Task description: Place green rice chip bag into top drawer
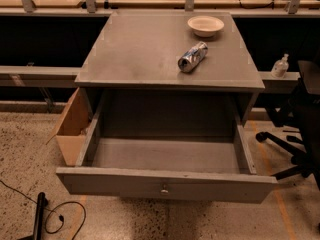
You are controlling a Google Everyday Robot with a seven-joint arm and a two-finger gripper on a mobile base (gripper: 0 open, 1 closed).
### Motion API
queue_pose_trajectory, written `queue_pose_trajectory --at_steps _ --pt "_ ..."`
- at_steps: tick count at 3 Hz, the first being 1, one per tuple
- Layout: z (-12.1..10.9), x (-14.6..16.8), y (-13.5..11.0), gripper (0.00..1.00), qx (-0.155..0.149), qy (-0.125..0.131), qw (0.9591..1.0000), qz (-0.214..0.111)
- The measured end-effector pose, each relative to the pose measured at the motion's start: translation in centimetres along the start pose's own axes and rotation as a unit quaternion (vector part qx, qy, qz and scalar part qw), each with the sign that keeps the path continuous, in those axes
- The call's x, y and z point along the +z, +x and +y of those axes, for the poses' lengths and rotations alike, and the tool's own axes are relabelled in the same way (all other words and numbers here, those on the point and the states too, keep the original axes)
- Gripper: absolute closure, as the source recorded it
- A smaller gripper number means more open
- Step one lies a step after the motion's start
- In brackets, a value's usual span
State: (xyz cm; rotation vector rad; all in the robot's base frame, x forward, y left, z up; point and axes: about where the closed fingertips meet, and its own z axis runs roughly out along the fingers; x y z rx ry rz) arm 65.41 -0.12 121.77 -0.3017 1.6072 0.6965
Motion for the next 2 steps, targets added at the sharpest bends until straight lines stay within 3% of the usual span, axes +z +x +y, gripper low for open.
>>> queue_pose_trajectory --at_steps 1,2 --pt "5.5 -3.8 4.8 1.0 0.065 0.0 0.9961 0.059" --pt "8.7 -6.0 12.8 1.0 0.14 0.015 0.9798 0.141"
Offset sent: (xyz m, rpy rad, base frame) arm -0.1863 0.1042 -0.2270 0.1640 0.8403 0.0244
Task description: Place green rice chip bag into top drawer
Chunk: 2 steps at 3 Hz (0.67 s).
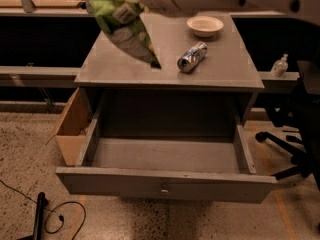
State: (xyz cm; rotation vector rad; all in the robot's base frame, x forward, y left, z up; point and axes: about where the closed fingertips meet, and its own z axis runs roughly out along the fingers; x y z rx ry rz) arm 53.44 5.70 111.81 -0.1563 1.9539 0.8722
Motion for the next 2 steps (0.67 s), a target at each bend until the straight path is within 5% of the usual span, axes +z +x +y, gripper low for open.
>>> queue_pose_trajectory --at_steps 1,2 --pt "-0.9 1.3 8.5 1.0 0.078 0.029 0.9939 0.072" --pt "-4.3 3.2 14.5 1.0 0.115 0.067 0.9854 0.107"
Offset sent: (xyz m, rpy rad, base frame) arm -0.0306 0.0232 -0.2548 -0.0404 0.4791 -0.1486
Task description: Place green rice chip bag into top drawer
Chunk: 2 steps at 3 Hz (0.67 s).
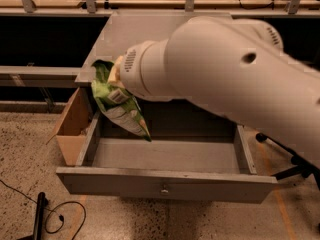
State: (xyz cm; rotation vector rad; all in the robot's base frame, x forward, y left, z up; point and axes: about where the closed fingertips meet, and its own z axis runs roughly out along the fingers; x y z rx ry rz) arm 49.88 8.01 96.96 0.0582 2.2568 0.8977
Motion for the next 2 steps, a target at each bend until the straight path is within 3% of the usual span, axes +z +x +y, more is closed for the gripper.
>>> queue_pose_trajectory --at_steps 1,2 --pt "-5.7 3.2 2.5 1.0 -0.001 0.044 0.9987 0.024" --pt "-9.5 6.3 5.0 0.83 0.005 0.06 0.9971 0.046"
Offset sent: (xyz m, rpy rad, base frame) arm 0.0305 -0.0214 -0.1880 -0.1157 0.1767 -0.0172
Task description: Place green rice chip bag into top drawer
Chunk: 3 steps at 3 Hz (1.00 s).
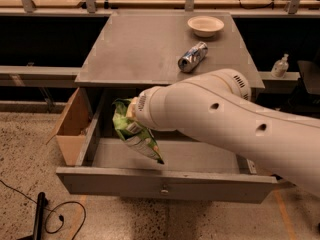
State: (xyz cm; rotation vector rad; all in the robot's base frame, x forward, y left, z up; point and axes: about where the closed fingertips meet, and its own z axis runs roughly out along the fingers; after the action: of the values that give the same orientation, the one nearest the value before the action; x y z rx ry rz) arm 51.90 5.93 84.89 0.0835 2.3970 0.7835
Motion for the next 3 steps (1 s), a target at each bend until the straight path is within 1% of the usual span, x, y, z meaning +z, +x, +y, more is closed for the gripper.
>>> queue_pose_trajectory --at_steps 1,2,3 --pt "-1.6 3.2 0.7 0.6 -0.001 -0.001 1.0 -0.004" --pt "-3.1 4.8 -0.7 0.38 0.0 0.001 0.9995 -0.032" --pt "-4.8 5.9 -3.3 0.14 -0.003 0.009 0.9981 -0.06"
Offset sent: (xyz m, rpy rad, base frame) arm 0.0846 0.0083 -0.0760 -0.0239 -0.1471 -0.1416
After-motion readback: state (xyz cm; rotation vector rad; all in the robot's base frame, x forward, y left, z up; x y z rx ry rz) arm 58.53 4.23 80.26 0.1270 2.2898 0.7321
